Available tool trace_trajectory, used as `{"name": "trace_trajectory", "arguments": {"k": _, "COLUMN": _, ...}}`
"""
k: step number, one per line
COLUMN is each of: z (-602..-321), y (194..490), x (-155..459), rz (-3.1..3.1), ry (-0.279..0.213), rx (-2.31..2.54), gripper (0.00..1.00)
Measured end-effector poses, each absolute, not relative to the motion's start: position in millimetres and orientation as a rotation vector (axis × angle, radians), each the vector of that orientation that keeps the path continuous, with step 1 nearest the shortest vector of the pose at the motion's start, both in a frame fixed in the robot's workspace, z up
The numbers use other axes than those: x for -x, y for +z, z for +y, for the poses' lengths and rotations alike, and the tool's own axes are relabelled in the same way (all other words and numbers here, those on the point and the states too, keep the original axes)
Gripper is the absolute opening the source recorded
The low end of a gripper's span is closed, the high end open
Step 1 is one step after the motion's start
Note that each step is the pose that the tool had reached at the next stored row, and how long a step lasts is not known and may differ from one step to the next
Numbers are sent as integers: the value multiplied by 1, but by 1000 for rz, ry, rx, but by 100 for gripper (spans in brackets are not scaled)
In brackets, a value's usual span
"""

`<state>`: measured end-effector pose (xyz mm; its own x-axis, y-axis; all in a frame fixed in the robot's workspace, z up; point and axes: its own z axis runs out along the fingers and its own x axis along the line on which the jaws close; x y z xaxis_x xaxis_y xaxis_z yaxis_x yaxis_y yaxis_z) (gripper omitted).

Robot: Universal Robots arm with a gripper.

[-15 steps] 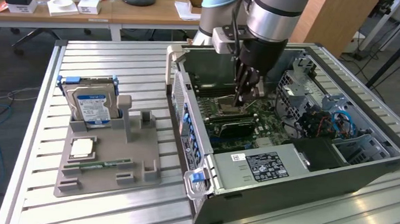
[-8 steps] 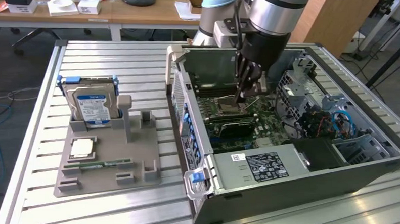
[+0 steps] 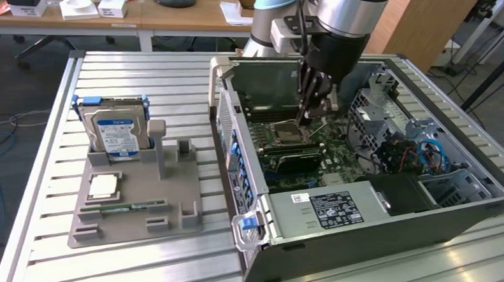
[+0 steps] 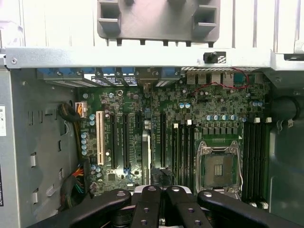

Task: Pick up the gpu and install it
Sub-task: 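Press down on the gpu until it lock into place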

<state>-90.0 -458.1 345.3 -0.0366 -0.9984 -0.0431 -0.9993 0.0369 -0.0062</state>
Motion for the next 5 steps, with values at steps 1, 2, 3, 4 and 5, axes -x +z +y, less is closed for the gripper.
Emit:
{"name": "trace_trajectory", "arguments": {"k": 1, "z": -458, "y": 345, "x": 90, "rz": 2236, "ry": 39, "rx": 2156, "gripper": 10}}
{"name": "trace_trajectory", "arguments": {"k": 2, "z": -458, "y": 345, "x": 90, "rz": 2236, "ry": 39, "rx": 2156, "gripper": 10}}
{"name": "trace_trajectory", "arguments": {"k": 3, "z": -458, "y": 345, "x": 90, "rz": 2236, "ry": 39, "rx": 2156, "gripper": 10}}
{"name": "trace_trajectory", "arguments": {"k": 4, "z": -458, "y": 345, "x": 90, "rz": 2237, "ry": 39, "rx": 2156, "gripper": 10}}
{"name": "trace_trajectory", "arguments": {"k": 5, "z": -458, "y": 345, "x": 90, "rz": 2236, "ry": 39, "rx": 2156, "gripper": 10}}
